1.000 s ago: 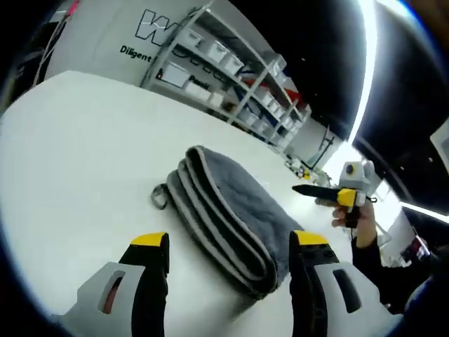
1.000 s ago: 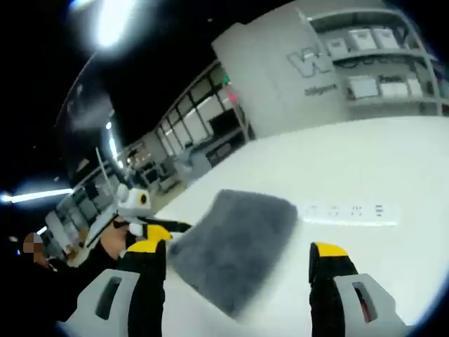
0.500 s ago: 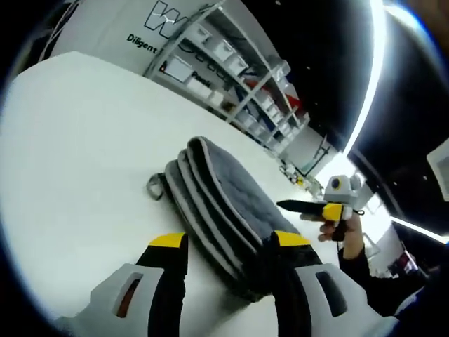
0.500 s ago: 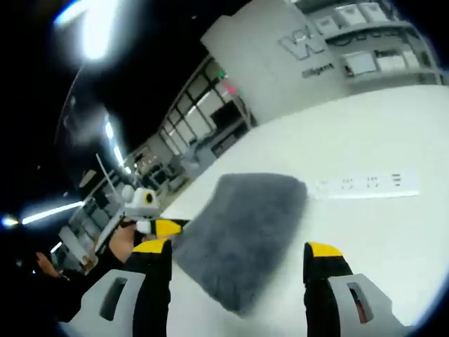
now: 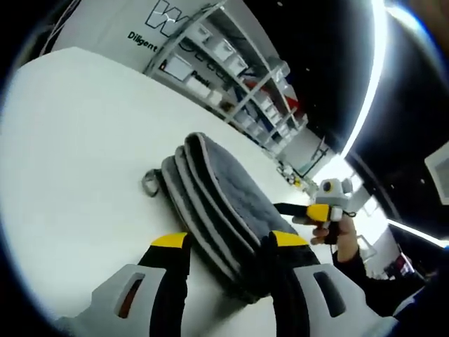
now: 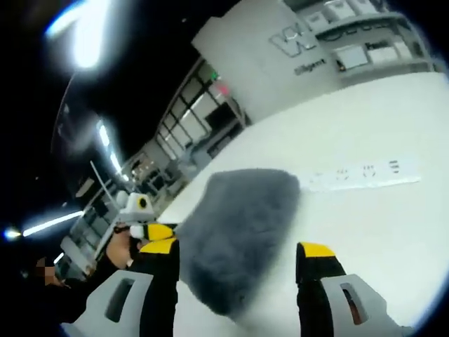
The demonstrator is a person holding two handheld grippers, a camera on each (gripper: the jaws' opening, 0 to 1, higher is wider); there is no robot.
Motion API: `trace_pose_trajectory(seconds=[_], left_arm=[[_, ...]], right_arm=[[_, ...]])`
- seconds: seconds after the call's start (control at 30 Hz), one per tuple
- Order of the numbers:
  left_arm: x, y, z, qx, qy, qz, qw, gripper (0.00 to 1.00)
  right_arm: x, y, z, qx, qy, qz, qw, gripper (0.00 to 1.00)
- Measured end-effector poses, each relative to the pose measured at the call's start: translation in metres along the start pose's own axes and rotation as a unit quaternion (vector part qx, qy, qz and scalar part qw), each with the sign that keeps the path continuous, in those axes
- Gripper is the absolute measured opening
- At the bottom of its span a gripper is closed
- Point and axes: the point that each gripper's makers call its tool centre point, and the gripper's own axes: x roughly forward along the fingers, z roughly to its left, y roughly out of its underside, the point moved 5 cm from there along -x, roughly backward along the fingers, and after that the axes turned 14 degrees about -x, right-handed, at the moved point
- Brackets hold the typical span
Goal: Open the folded towel by lifting each exposed corner and separating the folded layers until the towel lies flat within the target outline without major curled edges
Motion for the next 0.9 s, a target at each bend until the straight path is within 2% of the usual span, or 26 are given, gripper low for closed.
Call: trace_pose_trajectory(seconds=[0.3,0.5,0.7,0.9], left_arm=[[0.001,-0.007,0.001,-0.009,0.010,-0.003,0.9999,0.43],[0.003,-0.008,0.004,-0.006,0.003,-0.002,1.0000,0.42],[0.002,-0.012,0.004,0.000,0.003,-0.004,1.0000,0.40],[0.006,-0.015,0.012,0.005,-0.011,0.000,0.9999,0.37]], right_arm=[[0.007,0.008,-0.002,0.017,-0.003,0.003,0.9998,0.65],[0.011,0.011,-0.003,0.023,-0.005,0.006,0.9997,0.59],[0.014,0.013,-0.004,0.026,-0.007,0.011,0.9996,0.59],[0.016,0.016,-0.003,0.028,-0.006,0.015,0.9995,0.57]])
